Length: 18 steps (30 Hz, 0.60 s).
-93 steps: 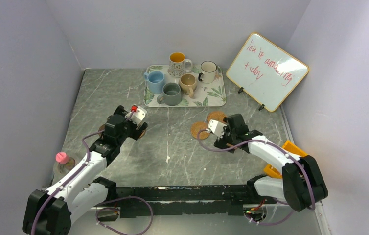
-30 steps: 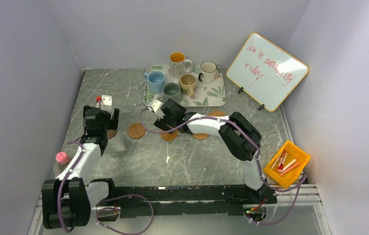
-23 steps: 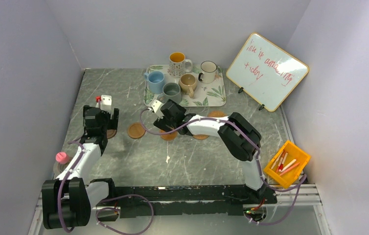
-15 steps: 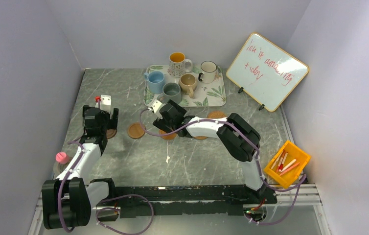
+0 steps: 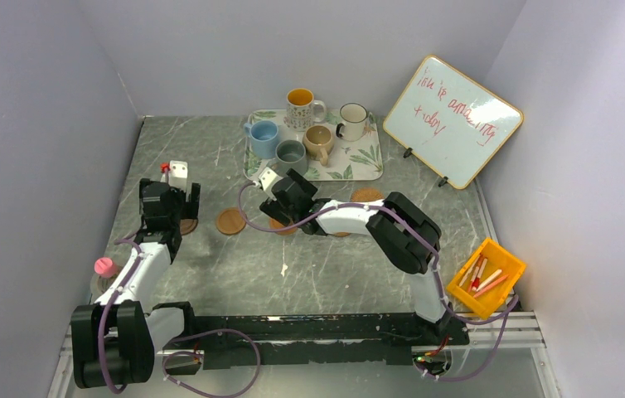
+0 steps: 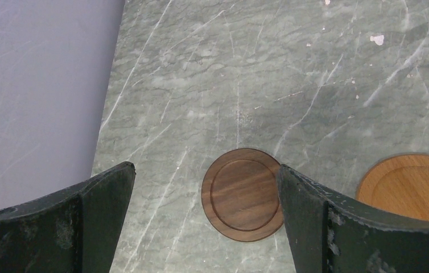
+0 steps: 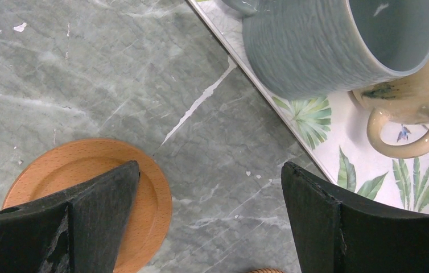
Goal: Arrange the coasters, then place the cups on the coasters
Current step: Move the coaster to the center of the board.
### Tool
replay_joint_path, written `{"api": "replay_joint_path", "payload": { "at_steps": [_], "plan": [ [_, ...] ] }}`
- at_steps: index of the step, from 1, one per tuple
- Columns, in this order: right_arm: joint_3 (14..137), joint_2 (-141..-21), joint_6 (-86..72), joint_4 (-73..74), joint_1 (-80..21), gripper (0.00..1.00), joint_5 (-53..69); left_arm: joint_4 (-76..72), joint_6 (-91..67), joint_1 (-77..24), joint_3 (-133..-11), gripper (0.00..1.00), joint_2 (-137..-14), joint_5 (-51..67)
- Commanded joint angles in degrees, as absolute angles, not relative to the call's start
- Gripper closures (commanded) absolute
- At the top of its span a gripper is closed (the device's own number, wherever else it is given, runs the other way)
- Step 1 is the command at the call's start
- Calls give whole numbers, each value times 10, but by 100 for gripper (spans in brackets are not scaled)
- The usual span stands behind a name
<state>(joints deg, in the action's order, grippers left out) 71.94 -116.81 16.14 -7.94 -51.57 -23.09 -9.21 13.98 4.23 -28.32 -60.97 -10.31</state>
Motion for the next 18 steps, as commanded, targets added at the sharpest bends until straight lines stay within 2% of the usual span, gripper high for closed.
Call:
{"api": "replay_joint_path", "payload": {
  "at_steps": [1, 18],
  "plan": [
    [707, -1170, 152, -83, -515, 0, -247, -119, 127, 47, -295, 0, -602, -92],
    [711, -1150, 155, -74, -526, 0, -229, -108, 132, 47, -296, 0, -598, -52]
  ]
}}
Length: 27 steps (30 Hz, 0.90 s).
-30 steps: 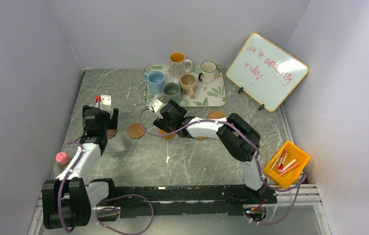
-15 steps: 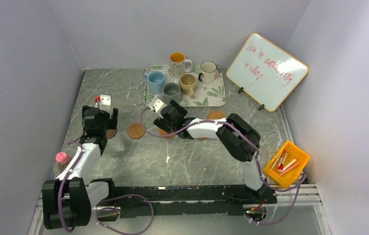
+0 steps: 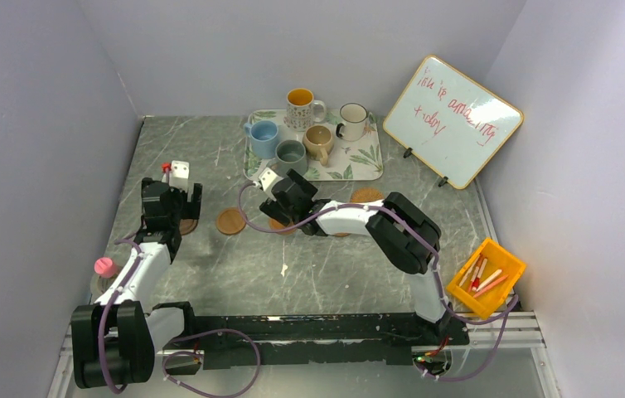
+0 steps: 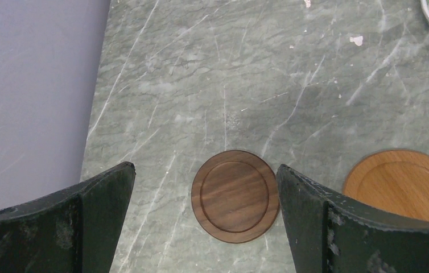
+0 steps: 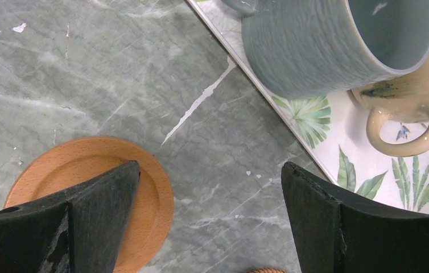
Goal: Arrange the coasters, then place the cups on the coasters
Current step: Move the coaster to the center of the board.
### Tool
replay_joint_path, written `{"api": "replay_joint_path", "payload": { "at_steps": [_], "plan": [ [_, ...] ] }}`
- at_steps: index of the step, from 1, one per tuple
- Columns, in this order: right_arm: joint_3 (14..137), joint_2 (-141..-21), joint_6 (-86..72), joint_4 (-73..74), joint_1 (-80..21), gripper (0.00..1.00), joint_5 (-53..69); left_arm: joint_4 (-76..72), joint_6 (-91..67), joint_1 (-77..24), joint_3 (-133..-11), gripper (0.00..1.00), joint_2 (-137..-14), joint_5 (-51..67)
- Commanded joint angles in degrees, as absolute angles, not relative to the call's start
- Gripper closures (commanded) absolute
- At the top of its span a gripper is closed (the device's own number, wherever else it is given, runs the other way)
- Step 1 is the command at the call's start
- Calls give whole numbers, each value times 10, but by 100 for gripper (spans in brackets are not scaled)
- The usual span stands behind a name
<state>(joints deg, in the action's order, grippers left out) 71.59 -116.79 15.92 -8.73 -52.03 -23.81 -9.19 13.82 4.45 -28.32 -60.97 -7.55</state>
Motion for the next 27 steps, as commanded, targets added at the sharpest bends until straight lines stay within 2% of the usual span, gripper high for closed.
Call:
{"api": "replay_joint_path", "payload": {
  "at_steps": [1, 14, 27],
  "plan": [
    [713, -1150, 154, -69, -527, 0, -223, -108, 133, 47, -295, 0, -598, -52],
    [724, -1143, 163, -26, -541, 0, -141, -110, 134, 48, -295, 0, -601, -53],
    [705, -1169, 160, -69, -564, 0, -172, -112, 134, 47, -294, 0, -601, -57]
  ]
}}
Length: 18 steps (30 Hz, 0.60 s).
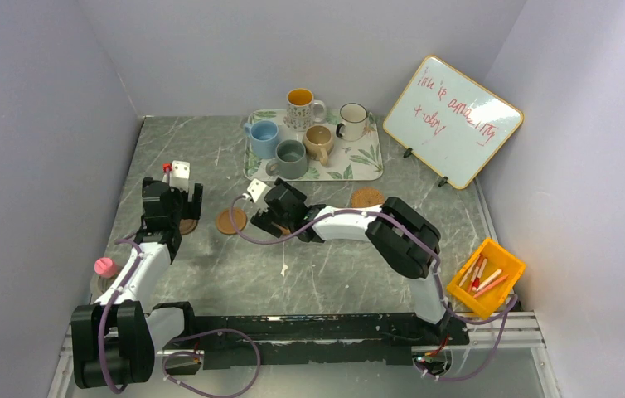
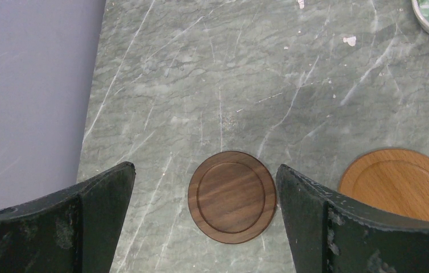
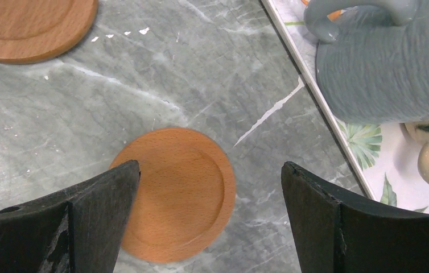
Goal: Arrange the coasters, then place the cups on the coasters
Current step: Move the coaster to the center of the board.
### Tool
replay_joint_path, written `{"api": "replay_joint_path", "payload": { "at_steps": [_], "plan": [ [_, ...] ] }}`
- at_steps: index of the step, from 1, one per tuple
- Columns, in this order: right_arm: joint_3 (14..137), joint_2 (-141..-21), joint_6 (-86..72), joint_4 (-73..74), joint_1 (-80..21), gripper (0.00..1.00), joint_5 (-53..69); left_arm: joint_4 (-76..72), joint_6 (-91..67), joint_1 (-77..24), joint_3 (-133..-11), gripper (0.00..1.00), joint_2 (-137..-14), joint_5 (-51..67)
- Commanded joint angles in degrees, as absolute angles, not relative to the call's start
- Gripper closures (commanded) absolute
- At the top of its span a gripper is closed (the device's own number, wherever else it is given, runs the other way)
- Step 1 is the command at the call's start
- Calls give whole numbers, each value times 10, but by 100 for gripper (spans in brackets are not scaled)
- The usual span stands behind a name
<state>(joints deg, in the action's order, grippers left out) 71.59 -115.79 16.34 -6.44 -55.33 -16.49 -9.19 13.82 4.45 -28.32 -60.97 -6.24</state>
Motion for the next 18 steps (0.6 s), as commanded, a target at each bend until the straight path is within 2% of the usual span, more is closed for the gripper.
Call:
{"api": "replay_joint_path", "payload": {
  "at_steps": [1, 18],
  "plan": [
    [704, -1169, 162, -74, -566, 0, -177, -111, 132, 47, -295, 0, -601, -57],
    [695, -1182, 196, -124, -564, 0, -234, -108, 133, 47, -295, 0, -597, -59]
  ]
}}
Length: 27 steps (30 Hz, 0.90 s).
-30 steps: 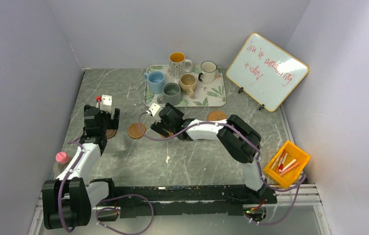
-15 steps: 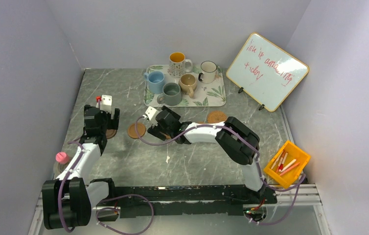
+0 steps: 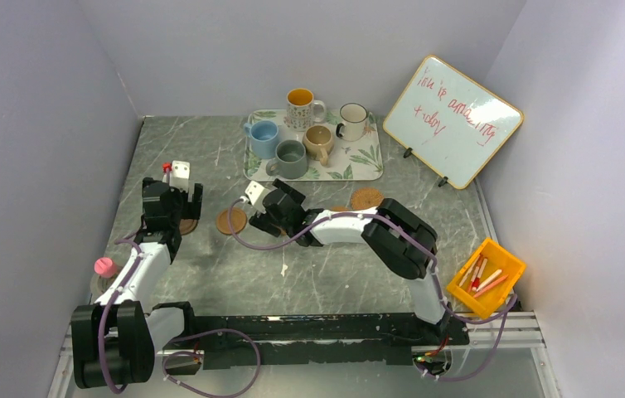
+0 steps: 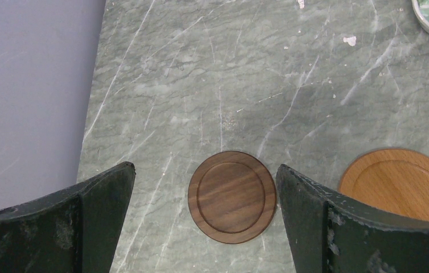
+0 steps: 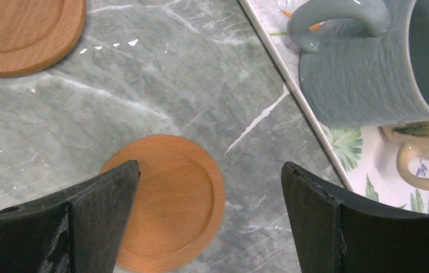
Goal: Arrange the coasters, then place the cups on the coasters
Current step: Move the coaster to the center of the board.
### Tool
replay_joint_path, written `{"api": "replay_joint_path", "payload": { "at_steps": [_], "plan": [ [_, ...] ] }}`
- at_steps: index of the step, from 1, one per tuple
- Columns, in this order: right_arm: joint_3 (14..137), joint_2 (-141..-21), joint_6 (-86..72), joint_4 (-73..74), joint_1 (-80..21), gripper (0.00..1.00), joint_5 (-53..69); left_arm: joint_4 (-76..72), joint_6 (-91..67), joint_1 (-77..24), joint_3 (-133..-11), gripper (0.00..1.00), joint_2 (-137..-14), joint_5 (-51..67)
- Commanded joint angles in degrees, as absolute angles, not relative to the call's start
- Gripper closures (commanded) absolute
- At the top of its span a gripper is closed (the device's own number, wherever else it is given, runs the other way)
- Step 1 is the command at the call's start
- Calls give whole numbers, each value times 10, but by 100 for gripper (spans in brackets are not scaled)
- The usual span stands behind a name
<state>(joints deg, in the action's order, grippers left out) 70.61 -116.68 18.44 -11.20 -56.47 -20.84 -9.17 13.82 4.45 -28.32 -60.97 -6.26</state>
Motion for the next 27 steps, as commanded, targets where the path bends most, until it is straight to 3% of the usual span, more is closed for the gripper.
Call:
{"api": "replay_joint_path", "payload": {
  "at_steps": [1, 27],
  "plan": [
    [694, -1183, 196, -126, -563, 0, -235, -108, 133, 47, -295, 0, -598, -59],
    [725, -1210, 186, -113, -544, 0, -245, -110, 133, 47, -294, 0, -597, -58]
  ]
}}
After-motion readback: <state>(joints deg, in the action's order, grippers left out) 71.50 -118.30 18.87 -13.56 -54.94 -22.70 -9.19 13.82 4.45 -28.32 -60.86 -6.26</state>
